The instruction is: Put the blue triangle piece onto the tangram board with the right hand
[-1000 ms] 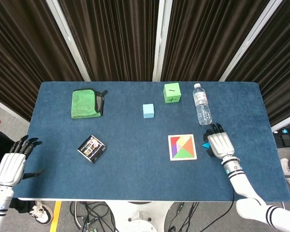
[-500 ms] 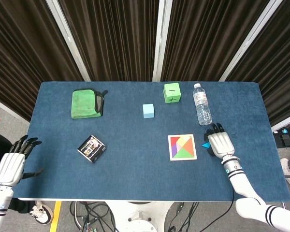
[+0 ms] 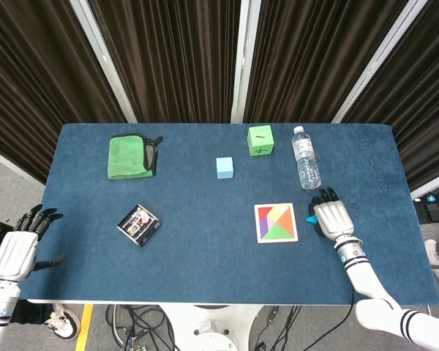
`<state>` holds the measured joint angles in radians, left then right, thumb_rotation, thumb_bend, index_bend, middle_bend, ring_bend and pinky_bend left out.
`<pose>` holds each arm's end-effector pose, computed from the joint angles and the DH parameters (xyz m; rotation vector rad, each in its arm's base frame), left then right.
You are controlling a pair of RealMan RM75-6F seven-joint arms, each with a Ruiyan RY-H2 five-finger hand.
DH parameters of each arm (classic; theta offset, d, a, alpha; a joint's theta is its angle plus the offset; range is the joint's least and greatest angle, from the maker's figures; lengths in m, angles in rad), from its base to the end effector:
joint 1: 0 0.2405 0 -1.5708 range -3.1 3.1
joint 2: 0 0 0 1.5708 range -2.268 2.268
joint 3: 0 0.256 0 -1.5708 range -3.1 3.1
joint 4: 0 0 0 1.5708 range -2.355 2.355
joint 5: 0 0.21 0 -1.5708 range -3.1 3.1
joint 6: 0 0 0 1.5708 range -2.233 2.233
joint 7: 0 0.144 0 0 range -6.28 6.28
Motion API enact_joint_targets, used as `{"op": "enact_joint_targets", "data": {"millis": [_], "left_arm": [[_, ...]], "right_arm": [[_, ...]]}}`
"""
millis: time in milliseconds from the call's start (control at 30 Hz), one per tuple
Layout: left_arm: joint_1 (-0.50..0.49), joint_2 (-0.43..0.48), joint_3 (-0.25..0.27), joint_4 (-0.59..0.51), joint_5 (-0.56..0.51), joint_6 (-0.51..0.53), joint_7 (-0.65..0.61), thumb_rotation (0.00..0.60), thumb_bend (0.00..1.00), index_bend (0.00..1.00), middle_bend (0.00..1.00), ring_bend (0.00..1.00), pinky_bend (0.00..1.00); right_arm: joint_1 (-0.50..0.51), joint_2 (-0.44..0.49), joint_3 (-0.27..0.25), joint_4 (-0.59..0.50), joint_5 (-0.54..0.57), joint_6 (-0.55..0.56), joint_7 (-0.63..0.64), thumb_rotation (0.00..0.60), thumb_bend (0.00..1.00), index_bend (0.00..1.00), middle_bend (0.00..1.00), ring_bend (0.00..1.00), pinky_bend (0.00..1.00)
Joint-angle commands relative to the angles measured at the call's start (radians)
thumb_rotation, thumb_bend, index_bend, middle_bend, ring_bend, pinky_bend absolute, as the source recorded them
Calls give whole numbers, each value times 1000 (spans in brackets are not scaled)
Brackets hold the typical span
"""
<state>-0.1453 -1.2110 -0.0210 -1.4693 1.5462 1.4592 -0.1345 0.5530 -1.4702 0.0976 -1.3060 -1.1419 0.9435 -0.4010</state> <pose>-0.3173 0.1957 0.1326 -1.4539 -0.9552 -0.9980 -0.2745 -0.3245 0.0200 1.7789 -0.8530 0.5488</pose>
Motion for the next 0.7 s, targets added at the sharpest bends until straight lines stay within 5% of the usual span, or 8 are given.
{"op": "enact_joint_targets", "data": {"millis": [33, 700], "left_arm": [[0, -1, 0, 0, 0, 1, -2, 600, 74, 216, 155, 38, 154], [3, -1, 0, 4, 2, 8, -11, 600, 74, 216, 155, 38, 154]], "right_arm": [[0, 1, -1, -3, -2, 4, -2, 600, 208, 472, 269, 28, 0], [2, 48, 17, -111, -32, 64, -23, 600, 218, 526, 284, 31, 0]]}}
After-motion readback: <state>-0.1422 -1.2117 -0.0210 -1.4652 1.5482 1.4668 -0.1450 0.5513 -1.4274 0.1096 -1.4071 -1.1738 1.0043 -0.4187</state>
